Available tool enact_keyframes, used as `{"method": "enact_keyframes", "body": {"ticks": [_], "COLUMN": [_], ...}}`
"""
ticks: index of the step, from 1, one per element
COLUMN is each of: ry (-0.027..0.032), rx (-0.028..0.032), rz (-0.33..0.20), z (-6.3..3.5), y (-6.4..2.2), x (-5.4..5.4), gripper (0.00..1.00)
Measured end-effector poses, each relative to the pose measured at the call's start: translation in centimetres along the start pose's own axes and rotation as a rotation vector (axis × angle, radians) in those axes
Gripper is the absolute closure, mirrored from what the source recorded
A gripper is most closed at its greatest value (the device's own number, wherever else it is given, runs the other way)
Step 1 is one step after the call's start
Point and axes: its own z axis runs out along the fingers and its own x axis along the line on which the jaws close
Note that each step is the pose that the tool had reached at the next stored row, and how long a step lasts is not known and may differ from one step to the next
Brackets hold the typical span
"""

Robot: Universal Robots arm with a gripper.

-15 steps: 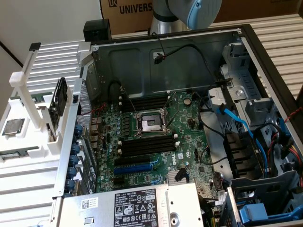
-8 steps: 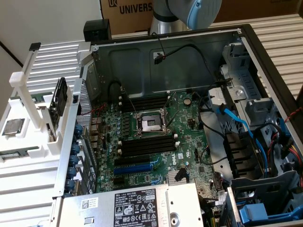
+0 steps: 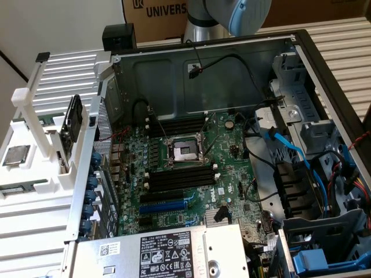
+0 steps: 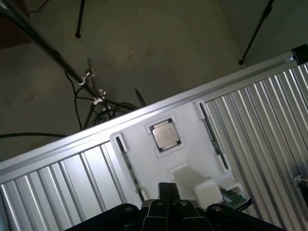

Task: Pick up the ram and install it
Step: 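Pick up the ram and move it above insertion slot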

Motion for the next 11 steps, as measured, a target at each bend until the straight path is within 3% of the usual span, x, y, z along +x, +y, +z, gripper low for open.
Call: {"method": "enact_keyframes", "body": {"ticks": [4,5,11], "ry": [-0.0059,-0.0071,-0.0022], "rx": [0.0056,0.0025,-0.0053], "rz": [-0.018,-0.039,-0.095], "z": [0.41,1.05,1.85], "y": [0.22,0.49,0.79], "x": [0.2,0.4,0.6], "gripper": [0.89,0.89,0.89]}}
